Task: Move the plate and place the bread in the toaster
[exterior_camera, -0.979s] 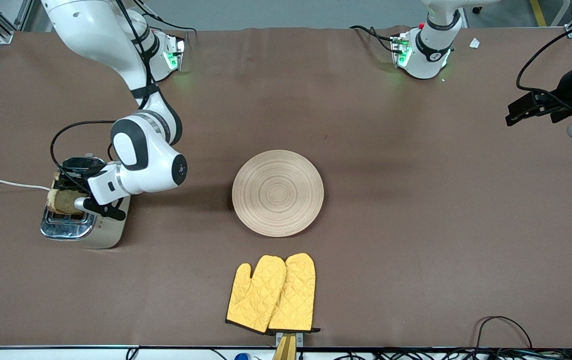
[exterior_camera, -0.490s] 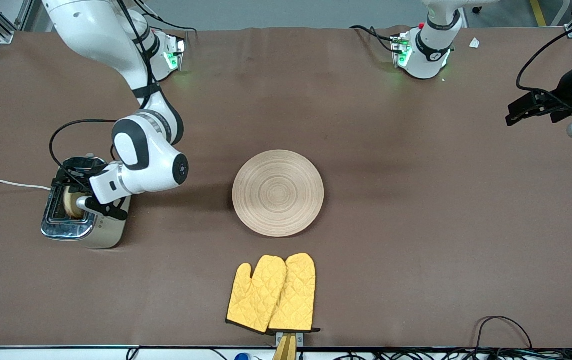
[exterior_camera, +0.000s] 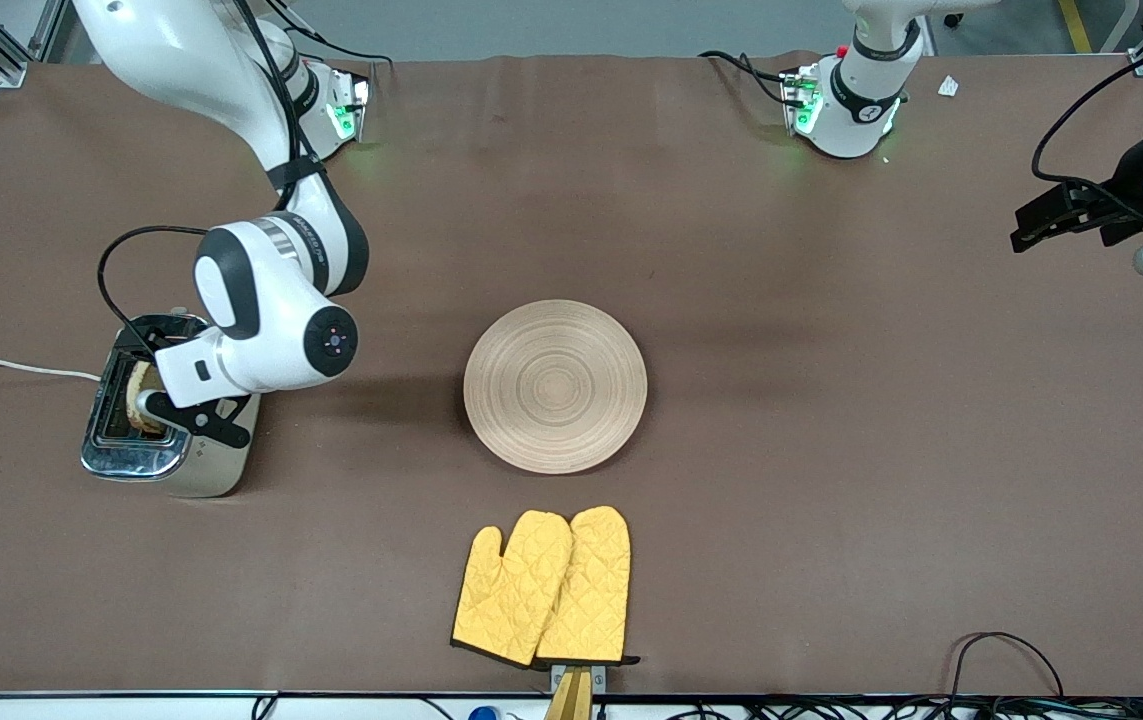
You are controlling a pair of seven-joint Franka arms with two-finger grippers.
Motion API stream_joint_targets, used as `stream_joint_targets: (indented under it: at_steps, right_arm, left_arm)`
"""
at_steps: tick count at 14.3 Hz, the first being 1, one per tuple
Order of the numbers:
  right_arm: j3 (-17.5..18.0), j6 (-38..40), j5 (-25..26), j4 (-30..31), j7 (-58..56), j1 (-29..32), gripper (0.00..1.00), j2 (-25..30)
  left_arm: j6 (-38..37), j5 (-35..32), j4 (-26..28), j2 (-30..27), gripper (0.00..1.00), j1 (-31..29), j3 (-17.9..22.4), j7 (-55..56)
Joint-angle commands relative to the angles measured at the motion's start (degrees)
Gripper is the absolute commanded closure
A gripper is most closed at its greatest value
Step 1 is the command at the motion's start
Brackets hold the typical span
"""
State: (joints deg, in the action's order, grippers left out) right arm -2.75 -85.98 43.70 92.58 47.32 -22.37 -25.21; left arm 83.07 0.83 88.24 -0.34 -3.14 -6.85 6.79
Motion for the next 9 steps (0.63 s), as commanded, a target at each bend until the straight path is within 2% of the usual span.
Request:
stream_joint_targets:
  at_steps: [1,3,9]
  right_arm:
    - [0.81,-0.86,-11.23,-0.9,0.58,3.9,0.0,6.03]
    - [0.81,-2.61,-19.93,0.23,0.23,6.89,0.0,11.83]
    - [0.81,-1.74,-26.99,3.31,-5.47,8.65,0.0,23.09]
  left_arm:
    - [0.25,-0.04,-0.35,-0.8,0.0,-0.2,-0.26,0.24]
    - [0.25,-0.04,-0.35,-1.07,0.0,-0.29,-0.26,0.15]
    - [0.07,-0.13,-0.35,-1.95,0.0,-0.38,-0.26,0.06]
